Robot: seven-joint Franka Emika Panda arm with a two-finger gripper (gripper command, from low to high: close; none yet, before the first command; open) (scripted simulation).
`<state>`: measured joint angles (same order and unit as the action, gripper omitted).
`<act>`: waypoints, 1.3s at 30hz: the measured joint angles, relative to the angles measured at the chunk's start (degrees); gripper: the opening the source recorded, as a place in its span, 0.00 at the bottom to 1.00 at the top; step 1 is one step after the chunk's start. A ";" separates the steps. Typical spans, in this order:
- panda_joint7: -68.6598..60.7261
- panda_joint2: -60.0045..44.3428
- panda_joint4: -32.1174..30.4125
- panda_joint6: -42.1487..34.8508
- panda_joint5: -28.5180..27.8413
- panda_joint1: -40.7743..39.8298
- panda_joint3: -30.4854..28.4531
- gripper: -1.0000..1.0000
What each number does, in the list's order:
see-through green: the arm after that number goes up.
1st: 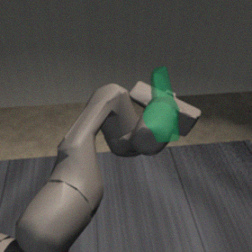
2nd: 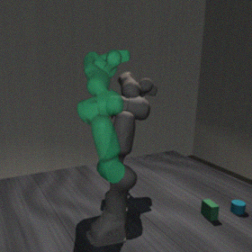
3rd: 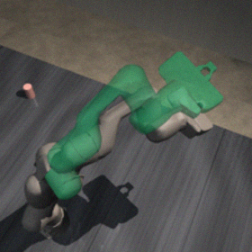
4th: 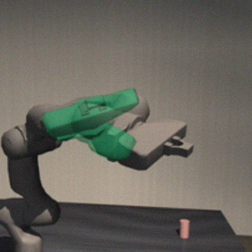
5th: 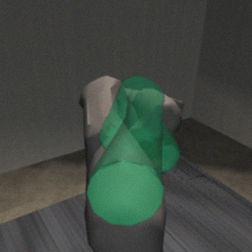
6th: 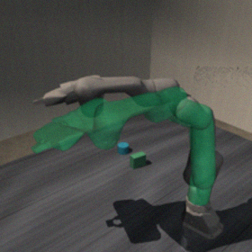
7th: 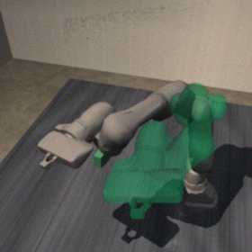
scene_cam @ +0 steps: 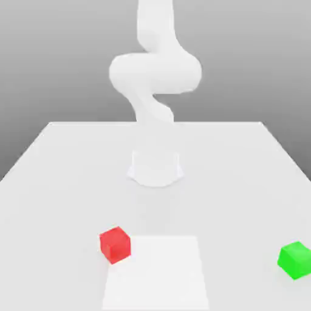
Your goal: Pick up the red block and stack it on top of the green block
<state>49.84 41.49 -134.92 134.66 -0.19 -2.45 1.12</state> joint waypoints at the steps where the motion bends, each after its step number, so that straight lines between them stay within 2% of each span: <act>1: 1.99 -2.14 -1.48 1.39 -0.16 -1.13 0.49 0.50; 12: 23.14 -25.19 -17.04 16.13 -1.73 -11.43 3.35 0.50; 18: 33.26 -38.65 -25.67 24.86 -0.11 -15.04 2.58 0.50; 25: 36.31 -53.06 -25.01 36.86 -2.12 -14.04 0.80 0.50; 26: 36.47 -54.30 -24.85 37.92 -2.36 -13.78 0.48 0.00; 33: 36.75 -54.19 -24.86 37.92 -2.67 -13.87 0.52 0.00; 39: 34.87 -43.14 -26.44 28.47 -0.10 -14.64 1.94 0.00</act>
<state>84.71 -1.65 -161.37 163.13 -0.30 -17.08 3.06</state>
